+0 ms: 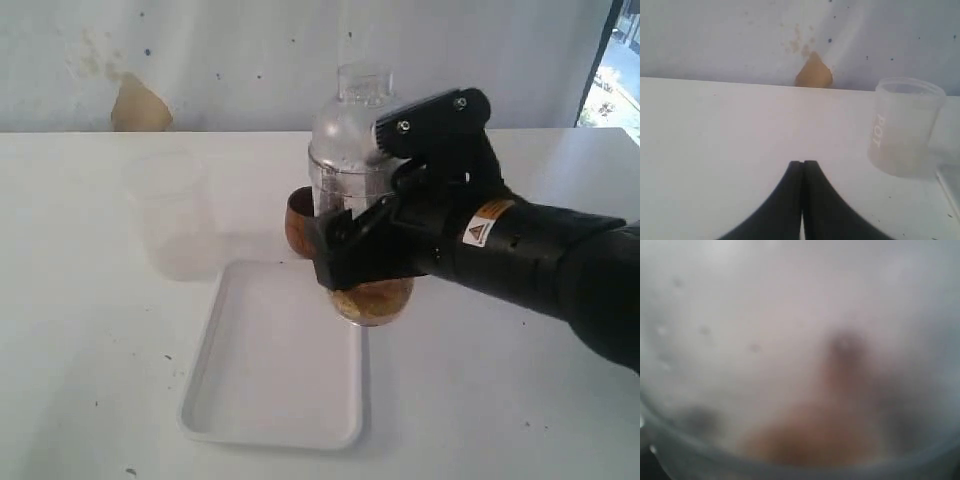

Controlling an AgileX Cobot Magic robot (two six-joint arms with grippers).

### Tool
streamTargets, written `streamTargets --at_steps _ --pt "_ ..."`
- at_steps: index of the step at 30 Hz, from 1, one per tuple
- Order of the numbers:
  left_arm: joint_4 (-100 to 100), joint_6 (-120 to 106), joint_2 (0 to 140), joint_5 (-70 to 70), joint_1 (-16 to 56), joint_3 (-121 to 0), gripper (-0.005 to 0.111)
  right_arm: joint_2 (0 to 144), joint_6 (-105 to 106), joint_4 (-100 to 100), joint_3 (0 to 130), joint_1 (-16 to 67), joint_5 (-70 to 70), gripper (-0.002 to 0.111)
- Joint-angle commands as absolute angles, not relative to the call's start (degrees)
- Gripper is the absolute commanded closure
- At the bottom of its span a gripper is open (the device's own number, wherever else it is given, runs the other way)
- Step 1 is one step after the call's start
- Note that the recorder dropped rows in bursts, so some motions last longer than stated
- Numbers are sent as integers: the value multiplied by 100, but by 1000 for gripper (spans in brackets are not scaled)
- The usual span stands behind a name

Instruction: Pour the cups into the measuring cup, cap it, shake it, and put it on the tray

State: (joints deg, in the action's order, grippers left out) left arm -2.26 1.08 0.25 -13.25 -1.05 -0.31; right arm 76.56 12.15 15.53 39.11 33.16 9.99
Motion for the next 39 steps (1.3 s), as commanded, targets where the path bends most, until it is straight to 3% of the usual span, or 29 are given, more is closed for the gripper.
streamTargets --at_steps 1,7,14,19,25,30,36,39 --pt "-215 106 0 -1337 -100 0 107 7197 1692 1739 4266 3256 1751 108" --pt "-215 106 0 -1337 -100 0 107 7897 1815 2081 3975 3135 1567 108" --pt "-215 106 0 -1337 -100 0 107 7375 2041 2105 4251 3175 1766 108" --pt "-215 106 0 -1337 -100 0 107 8105 1912 2090 3922 3153 1761 108" --pt "-215 106 0 -1337 -100 0 107 7208 2085 2089 4233 3241 1882 108" --pt "-215 106 0 -1337 -100 0 107 7572 2186 2391 4052 2913 1357 108" --pt "-215 106 0 -1337 -100 0 107 7323 2524 2249 4051 3551 1499 108" --pt "-215 106 0 -1337 -100 0 107 7231 2812 3313 4051 2844 1870 108"
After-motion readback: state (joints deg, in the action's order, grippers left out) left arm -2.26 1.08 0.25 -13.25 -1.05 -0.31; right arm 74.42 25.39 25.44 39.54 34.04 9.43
